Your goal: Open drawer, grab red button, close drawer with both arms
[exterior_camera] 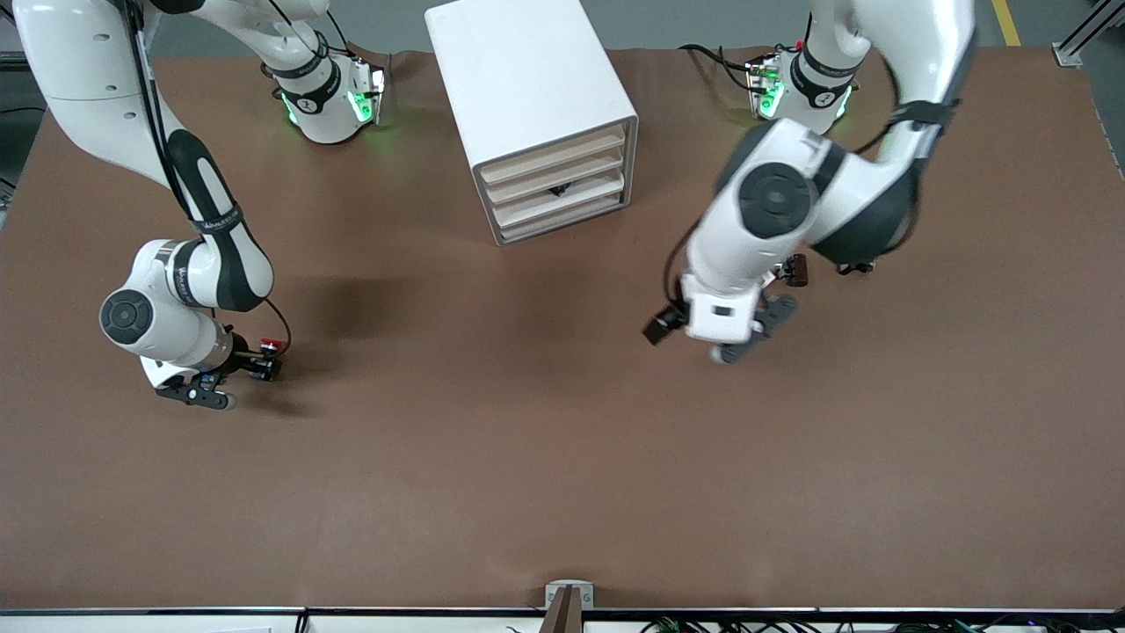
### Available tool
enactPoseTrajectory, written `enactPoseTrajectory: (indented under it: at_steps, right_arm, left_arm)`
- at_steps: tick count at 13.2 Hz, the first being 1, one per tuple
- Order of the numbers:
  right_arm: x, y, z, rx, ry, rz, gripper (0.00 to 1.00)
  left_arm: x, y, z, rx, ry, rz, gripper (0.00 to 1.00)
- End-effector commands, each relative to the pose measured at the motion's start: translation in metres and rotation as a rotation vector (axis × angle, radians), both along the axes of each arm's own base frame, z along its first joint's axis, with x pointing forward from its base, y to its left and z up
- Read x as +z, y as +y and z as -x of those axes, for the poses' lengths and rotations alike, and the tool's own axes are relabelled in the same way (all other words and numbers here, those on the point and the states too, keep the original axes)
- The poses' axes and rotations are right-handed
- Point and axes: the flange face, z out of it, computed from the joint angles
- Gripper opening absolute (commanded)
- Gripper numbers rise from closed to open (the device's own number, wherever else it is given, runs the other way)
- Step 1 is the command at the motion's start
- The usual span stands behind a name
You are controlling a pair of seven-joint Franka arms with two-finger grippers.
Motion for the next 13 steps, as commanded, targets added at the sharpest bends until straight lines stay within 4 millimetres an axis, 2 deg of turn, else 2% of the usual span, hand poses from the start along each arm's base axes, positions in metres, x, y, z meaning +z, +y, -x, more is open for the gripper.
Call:
enactPoseTrajectory:
  at_steps: [1,2,4,6,8,11,13]
  right_arm:
    - [0.010,0.000,-0.015,0.029,-0.020,0.005,1.00]
    - [0.019,0.001,-0.017,0.053,-0.006,0.002,1.00]
    - [0.062,0.001,-0.030,0.081,0.023,-0.004,1.00]
    - [0.114,0.003,-0.040,0.121,0.071,-0.015,1.00]
    - [0.166,0.003,-0.044,0.135,0.100,-0.023,1.00]
    - [0.241,0.009,-0.040,0.181,0.132,-0.034,1.00]
    - [0.290,0.010,-0.034,0.179,0.152,-0.041,1.00]
  left_arm:
    - [0.042,0.071,-0.023,-0.010,-0.009,-0.034,1.00]
    - [0.057,0.100,-0.030,0.006,-0.011,-0.043,1.00]
    - [0.073,0.138,-0.033,0.042,0.033,-0.062,1.00]
    - [0.103,0.142,-0.018,0.010,0.035,-0.074,1.00]
    - [0.135,0.158,-0.008,-0.033,-0.010,-0.081,1.00]
    - [0.153,0.221,0.001,-0.052,0.041,-0.092,1.00]
    - [0.188,0.238,0.017,-0.143,-0.013,-0.112,1.00]
